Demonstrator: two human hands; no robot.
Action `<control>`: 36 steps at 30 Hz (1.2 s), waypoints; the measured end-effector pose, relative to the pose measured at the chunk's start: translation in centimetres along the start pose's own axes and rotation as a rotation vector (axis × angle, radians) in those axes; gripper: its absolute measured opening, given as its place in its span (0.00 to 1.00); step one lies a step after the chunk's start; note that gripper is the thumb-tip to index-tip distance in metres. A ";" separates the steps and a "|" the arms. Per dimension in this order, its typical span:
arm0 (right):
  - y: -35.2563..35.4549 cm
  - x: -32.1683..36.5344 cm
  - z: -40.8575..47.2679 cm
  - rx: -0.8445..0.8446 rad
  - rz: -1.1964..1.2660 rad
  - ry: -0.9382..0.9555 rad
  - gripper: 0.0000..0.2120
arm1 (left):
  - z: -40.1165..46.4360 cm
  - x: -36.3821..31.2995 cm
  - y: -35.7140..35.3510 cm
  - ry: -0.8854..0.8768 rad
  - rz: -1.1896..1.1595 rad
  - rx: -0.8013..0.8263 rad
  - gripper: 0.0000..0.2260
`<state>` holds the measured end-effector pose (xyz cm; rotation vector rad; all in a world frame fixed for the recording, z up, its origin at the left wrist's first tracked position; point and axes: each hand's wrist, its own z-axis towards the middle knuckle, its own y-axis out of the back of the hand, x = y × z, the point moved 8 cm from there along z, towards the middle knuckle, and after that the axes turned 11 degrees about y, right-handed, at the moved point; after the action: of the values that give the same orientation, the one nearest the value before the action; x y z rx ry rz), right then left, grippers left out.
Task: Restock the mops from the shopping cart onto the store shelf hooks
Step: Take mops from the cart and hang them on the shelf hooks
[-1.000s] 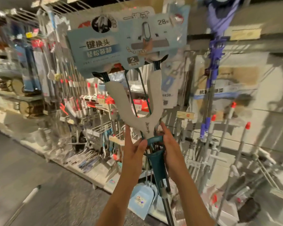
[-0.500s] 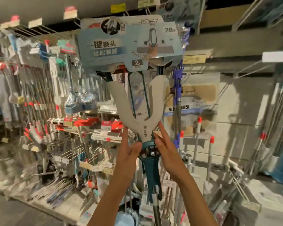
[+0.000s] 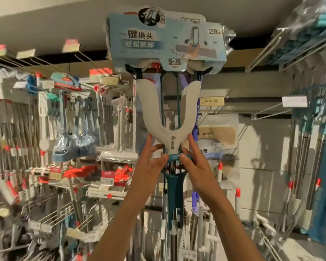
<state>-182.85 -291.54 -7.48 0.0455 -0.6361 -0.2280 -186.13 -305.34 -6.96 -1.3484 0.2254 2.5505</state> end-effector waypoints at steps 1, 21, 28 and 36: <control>-0.1 0.1 0.7 -0.009 -0.013 0.007 0.31 | 0.9 -0.2 0.2 -0.017 0.002 0.012 0.32; -3.1 -0.5 16.3 -0.269 -0.113 0.098 0.22 | 17.8 -3.3 5.5 -0.213 -0.030 0.209 0.31; -1.2 -1.7 20.4 -0.346 -0.026 0.092 0.19 | 23.3 -4.0 4.4 -0.278 -0.065 0.151 0.33; 1.8 -3.9 24.5 -0.370 0.029 0.080 0.20 | 27.4 -4.5 2.3 -0.318 -0.123 0.144 0.32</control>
<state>-200.05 -288.23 10.18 -0.3094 -0.5071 -0.3113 -205.99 -301.39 12.14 -0.8634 0.2507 2.5429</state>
